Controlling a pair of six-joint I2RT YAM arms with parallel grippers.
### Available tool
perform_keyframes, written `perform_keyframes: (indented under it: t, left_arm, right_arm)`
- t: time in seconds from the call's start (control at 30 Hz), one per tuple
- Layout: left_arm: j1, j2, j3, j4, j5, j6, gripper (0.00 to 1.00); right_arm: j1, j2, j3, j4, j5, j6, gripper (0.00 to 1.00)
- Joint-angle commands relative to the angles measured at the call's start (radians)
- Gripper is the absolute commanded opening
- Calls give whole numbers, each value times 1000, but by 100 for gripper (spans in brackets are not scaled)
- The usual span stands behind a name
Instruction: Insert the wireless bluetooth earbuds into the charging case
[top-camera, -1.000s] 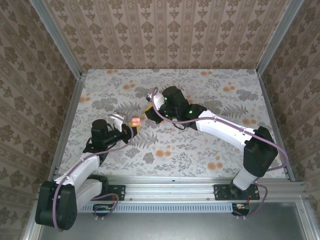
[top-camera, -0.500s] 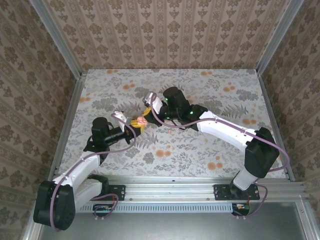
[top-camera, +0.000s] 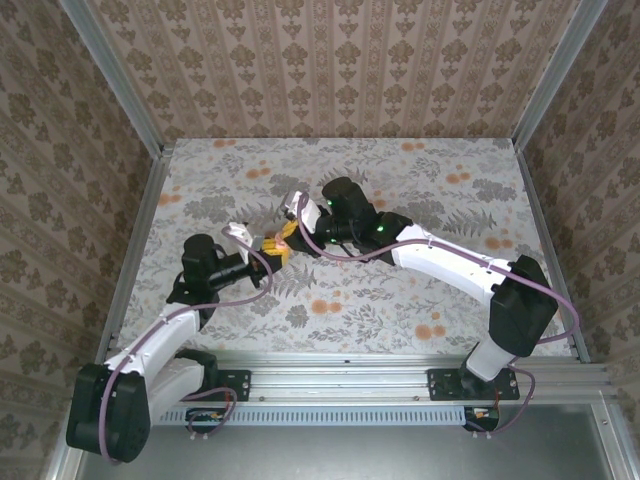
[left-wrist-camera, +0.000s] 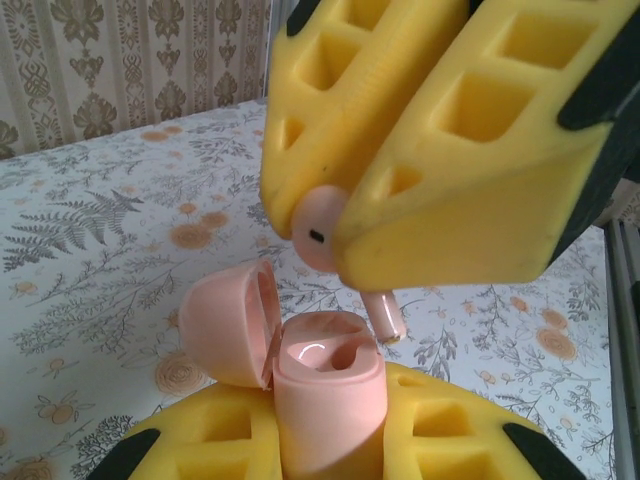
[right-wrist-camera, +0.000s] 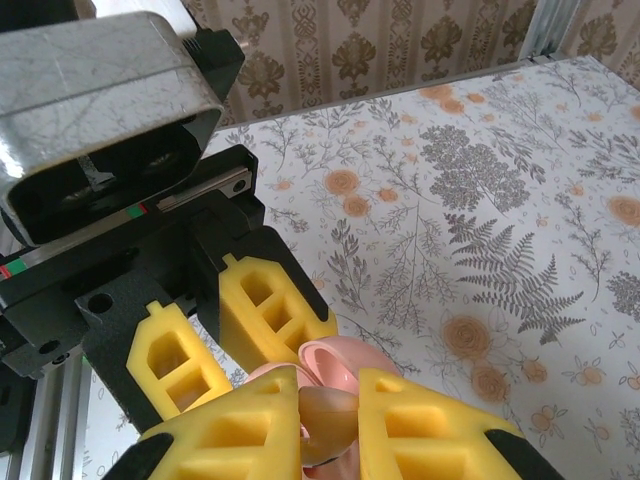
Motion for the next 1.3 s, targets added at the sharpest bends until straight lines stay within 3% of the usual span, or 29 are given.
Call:
perform_keyframes:
  t: [0.0, 0.6, 1.27]
  left_arm:
    - [-4, -23, 24, 48, 22, -3, 5]
    - [-4, -24, 22, 110, -1, -63, 5]
    - [-4, -26, 32, 116, -16, -67, 6]
  right_arm:
    - [7, -8, -1, 24, -24, -20, 16]
    - [20, -28, -44, 94, 32, -16, 15]
    - [22, -14, -12, 37, -94, -37, 22]
